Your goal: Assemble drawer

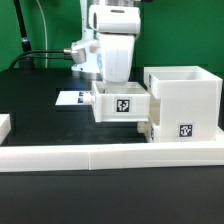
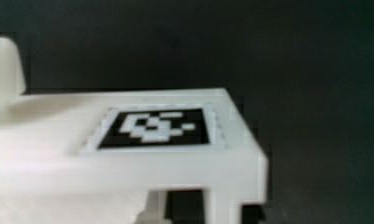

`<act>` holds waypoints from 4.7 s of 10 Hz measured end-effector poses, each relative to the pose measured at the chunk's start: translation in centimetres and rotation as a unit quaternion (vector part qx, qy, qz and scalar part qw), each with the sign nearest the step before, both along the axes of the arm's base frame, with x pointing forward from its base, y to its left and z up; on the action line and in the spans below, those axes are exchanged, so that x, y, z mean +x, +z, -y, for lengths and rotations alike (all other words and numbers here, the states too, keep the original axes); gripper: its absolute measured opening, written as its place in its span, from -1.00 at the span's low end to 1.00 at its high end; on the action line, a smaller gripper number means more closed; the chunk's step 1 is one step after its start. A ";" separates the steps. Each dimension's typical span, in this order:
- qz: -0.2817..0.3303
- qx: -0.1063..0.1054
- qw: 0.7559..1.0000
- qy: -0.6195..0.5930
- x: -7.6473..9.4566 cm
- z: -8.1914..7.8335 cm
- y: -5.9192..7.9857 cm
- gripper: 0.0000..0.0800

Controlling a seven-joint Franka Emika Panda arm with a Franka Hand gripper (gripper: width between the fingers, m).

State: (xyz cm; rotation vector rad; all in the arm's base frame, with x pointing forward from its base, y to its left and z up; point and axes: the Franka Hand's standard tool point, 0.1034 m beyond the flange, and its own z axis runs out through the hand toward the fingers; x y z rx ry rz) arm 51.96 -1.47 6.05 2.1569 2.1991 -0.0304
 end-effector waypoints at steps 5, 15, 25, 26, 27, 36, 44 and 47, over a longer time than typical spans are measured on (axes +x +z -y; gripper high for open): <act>-0.003 0.002 1.000 -0.008 0.0 -0.9 -0.4 -0.89; 0.001 0.003 1.000 -0.031 0.4 -2.2 -0.3 -0.89; 0.001 0.003 1.000 -0.024 0.5 -2.2 -0.3 -0.89; 0.001 0.003 1.000 -0.015 0.5 -2.2 -0.4 -0.89; 0.002 0.003 1.000 -0.006 0.6 -2.2 -0.4 -0.89; 0.006 -0.008 1.000 0.009 0.8 -2.2 -0.6 -0.89; 0.006 -0.010 1.000 0.003 0.7 -2.2 -0.6 -0.89; 0.011 -0.007 1.000 -0.003 0.7 -2.2 -0.5 -0.89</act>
Offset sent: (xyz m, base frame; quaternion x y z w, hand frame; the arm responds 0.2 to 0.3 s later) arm 0.0084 0.0087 -0.0021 -0.0012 -0.0009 0.0192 0.9998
